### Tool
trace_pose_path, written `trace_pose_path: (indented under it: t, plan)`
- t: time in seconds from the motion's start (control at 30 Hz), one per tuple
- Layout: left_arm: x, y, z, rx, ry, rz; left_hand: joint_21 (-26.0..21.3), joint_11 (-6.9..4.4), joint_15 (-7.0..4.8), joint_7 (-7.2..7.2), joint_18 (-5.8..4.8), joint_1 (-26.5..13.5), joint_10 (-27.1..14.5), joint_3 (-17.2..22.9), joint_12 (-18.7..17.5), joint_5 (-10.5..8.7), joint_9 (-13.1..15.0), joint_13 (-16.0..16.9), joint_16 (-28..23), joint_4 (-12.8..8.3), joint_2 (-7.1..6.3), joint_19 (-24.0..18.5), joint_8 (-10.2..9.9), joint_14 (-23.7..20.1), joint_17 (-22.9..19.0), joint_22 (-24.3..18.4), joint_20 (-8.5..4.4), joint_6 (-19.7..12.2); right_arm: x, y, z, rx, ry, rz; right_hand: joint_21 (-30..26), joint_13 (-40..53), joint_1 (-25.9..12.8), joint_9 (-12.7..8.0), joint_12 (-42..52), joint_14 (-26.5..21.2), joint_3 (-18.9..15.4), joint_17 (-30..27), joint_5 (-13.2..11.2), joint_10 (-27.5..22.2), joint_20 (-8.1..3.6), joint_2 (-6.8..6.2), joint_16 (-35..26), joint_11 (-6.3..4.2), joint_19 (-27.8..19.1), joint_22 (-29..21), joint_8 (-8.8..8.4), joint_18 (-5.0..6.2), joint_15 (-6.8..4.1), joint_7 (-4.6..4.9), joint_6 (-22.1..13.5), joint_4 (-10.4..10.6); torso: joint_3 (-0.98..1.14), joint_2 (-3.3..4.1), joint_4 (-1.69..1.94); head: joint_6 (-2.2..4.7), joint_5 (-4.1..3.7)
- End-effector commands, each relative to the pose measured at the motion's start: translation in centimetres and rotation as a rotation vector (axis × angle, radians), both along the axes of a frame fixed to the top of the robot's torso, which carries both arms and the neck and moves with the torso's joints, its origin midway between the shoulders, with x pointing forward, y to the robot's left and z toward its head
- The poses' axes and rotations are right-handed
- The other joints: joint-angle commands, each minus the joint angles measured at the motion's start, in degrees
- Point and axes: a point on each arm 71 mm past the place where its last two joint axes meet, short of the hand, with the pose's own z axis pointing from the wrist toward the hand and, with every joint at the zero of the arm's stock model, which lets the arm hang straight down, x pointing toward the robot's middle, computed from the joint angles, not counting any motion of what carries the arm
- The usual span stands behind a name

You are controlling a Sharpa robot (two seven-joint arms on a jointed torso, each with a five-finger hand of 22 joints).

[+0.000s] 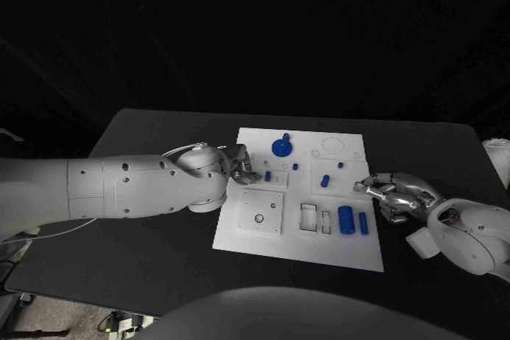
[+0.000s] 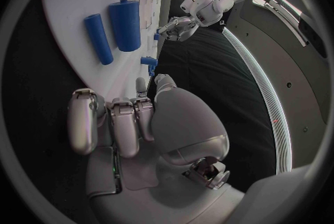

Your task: Assemble the parts on the task board

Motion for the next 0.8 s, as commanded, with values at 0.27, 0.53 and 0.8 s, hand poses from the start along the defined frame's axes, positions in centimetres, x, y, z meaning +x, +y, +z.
trace_pose_path:
  t: [0.27, 0.53, 0.8]
  plan:
    - [-0.08, -0.14, -0.02, -0.009, 0.005, -0.012, -0.4, 0.52, 0.46, 0.21, 0.83, -1.6, 6.2, -2.2, 0.1, -0.28, -0.4, 15.1, 0.1, 0.0, -0.41, 1.3, -0.5, 5.9, 15.1, 11.6, 0.47, -0.2, -0.12, 0.11, -0.04, 0.004, 0.002, 0.016, -0.4, 5.7, 0.7, -0.1, -0.4, 4.8, 0.3, 12.9, 0.3, 8.9, -0.17, -0.05, -0.3, -2.61, -0.4, 10.7, -0.29, 0.23, -0.18, 0.1, -0.1, -0.1, 0.02, 0.01, 0.01, 0.01, -0.09]
    - [-0.06, -0.05, -0.07, -0.001, 0.01, -0.01, -0.5, 0.54, 0.5, 0.2, 0.84, -2.2, 6.2, -3.2, 0.1, 0.53, -0.7, 15.1, 0.1, 0.0, 0.09, 1.3, -0.6, 5.9, 15.1, 11.6, 0.51, -0.1, -0.15, 0.08, -0.06, 0.003, 0.004, 0.016, -0.4, 5.7, 0.8, -0.1, -0.4, 4.8, 0.4, 12.9, 0.4, 8.9, -0.17, -0.1, -0.3, -2.63, -0.4, 10.7, -0.29, 0.24, -0.18, 0.08, -0.1, -0.1, -0.02, 0.01, -0.01, 0.01, -0.1]
    - [-0.05, -0.02, -0.04, -0.004, 0.007, -0.012, -0.5, 0.5, 0.47, 0.13, 0.85, -1.7, 6.2, -3.6, 0.1, 4.26, -1.0, 15.1, 0.1, 0.0, 0.39, 1.3, -0.9, 5.9, 15.1, 11.6, 0.52, -0.3, -0.19, 0.07, -0.09, 0.003, 0.006, 0.017, -0.5, 5.7, 1.0, -0.1, -0.4, 4.7, 0.6, 12.9, 0.5, 8.9, -0.17, -0.21, -0.3, -2.64, -0.4, 10.7, -0.28, 0.24, -0.19, 0.06, -0.2, -0.2, 0.02, 0.02, 0.0, 0.01, -0.12]
